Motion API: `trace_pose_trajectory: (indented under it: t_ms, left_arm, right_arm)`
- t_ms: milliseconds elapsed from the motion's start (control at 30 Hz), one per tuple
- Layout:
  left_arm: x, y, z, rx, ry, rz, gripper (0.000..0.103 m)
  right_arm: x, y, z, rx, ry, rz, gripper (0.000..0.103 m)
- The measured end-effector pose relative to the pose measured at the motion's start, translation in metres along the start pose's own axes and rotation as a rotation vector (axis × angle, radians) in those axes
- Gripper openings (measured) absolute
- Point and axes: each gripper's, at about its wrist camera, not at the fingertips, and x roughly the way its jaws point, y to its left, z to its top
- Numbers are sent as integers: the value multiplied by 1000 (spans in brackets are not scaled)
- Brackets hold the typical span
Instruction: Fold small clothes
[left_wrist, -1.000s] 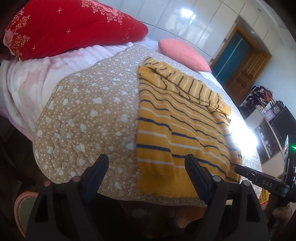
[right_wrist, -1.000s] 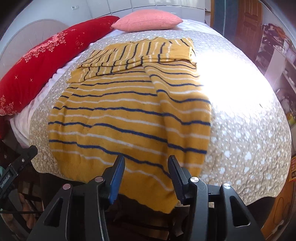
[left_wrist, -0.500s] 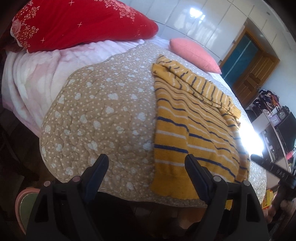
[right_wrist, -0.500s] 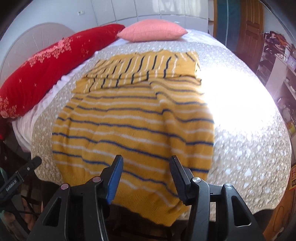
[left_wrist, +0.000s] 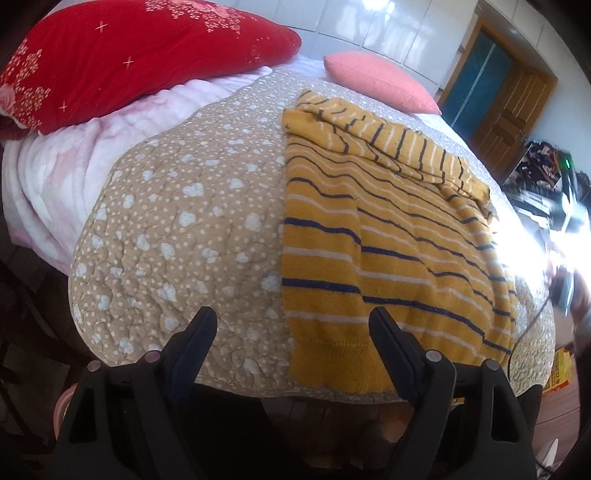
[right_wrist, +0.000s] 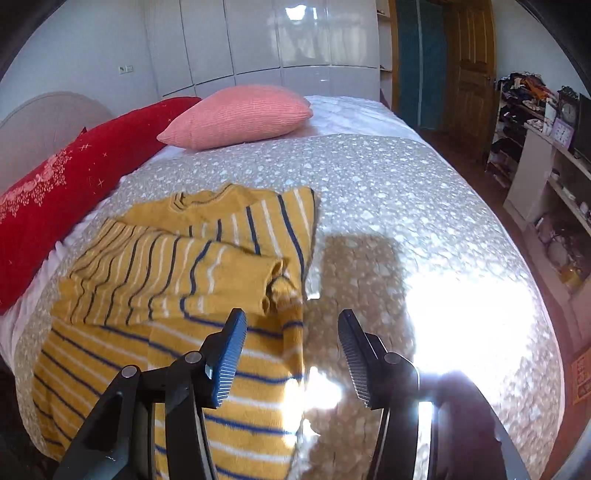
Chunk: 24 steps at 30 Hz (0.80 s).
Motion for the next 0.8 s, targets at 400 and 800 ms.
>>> trace_pose_trajectory:
  t_ms: [400,800]
  left_arm:
    - [34,-29,15,73,70,12,83]
    - [50,-27,28,67,80,13,83]
  right_arm:
    - [151,29,69,-128,231,-11,59]
    - [148,17,84,-169,186,-66,6]
